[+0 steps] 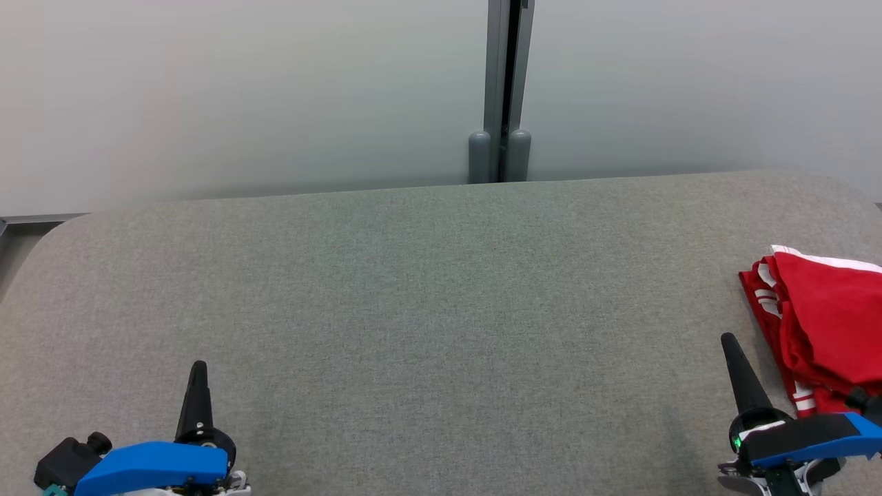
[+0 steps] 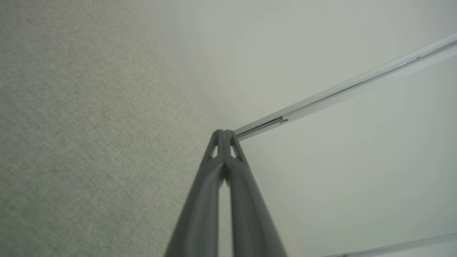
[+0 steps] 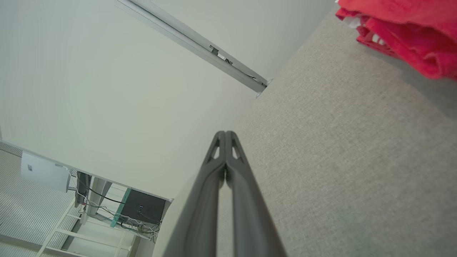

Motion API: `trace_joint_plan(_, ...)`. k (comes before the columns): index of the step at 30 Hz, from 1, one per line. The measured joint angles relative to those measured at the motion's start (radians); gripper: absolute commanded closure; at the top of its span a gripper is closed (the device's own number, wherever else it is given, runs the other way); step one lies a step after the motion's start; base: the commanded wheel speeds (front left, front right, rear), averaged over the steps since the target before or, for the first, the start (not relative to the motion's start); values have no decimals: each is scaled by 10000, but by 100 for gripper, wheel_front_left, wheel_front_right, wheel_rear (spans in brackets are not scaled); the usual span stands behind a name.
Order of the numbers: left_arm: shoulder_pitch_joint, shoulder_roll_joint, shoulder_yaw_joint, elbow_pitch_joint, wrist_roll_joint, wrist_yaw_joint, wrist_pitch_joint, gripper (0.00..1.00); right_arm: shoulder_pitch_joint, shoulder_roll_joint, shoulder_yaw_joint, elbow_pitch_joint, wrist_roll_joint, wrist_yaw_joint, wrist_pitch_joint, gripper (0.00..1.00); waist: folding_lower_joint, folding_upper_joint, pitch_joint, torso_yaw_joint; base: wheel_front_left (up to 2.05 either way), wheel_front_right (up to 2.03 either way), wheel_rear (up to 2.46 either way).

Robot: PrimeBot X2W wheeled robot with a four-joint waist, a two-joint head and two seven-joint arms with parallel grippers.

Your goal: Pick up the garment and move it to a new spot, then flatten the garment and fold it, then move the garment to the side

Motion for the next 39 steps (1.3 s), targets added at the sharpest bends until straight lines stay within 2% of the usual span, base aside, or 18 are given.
trace_joint_plan(39, -505, -6, 337, -215, -3361, -8, 926, 100, -283, 234, -290, 213, 3452, 0, 445, 100, 0, 0, 7, 79, 0, 0, 0)
